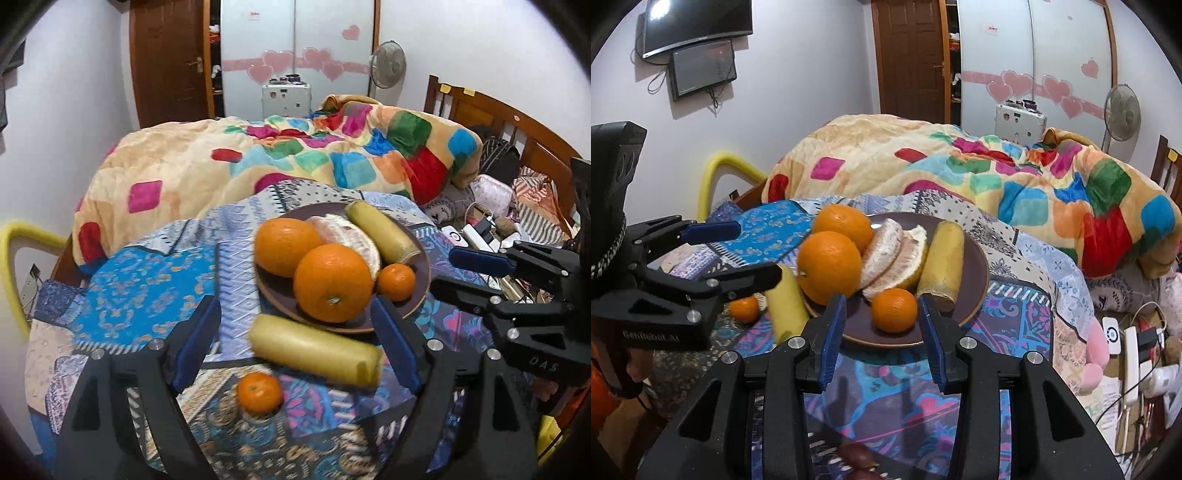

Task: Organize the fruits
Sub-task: 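Set the small orange on the plate with the right gripper while the left gripper sets the large orange there, then grasp the yellow cylindrical fruit with the right gripper while the left gripper grasps the small tangerine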

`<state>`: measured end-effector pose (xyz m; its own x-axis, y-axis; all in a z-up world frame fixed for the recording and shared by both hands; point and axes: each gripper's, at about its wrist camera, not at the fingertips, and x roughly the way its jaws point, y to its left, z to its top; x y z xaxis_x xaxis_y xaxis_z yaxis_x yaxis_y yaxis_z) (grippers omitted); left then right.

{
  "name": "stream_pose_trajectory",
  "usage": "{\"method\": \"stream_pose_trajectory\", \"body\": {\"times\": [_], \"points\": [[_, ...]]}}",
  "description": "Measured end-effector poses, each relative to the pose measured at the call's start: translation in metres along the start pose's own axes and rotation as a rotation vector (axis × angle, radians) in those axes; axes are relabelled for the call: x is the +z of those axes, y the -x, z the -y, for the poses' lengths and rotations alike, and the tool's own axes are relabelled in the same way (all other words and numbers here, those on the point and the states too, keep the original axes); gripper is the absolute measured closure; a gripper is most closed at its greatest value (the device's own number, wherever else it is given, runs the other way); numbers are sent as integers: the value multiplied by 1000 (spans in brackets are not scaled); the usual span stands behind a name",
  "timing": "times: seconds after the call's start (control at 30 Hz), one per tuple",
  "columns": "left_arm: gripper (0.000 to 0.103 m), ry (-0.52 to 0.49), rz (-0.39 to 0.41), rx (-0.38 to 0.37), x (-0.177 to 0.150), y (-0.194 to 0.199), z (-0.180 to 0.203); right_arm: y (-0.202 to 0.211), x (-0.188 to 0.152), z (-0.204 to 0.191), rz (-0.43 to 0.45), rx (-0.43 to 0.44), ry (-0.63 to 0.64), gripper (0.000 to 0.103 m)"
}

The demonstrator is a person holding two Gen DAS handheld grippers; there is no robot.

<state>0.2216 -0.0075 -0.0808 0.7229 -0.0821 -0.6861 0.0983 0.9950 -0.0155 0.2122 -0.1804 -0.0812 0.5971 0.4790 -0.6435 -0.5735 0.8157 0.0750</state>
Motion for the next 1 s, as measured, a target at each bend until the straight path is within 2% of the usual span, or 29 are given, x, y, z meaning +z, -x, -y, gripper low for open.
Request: {"method": "stream_pose_trajectory", "body": {"times": [0.27, 0.47, 0.53, 0.6, 0.77, 1.0], "points": [[19, 13, -69, 32, -27, -4, -26, -7, -3, -10, -13, 21, 3, 66], [19, 30, -118, 43, -47, -17, -40, -19, -9, -25, -56, 52, 32, 66], [21, 47, -136, 29, -52, -22, -44, -24, -11, -32, -78, 67, 47, 63], [26, 51, -148, 17, -55, -26, -44, -29, -14, -41, -96, 75, 67, 58], [37, 27, -145, -19, -56, -28, -42, -40, -17, -54, -138, 79, 114, 58], [61, -14, -152, -79, -58, -30, -33, -54, -19, -61, -191, 79, 138, 61]]}}
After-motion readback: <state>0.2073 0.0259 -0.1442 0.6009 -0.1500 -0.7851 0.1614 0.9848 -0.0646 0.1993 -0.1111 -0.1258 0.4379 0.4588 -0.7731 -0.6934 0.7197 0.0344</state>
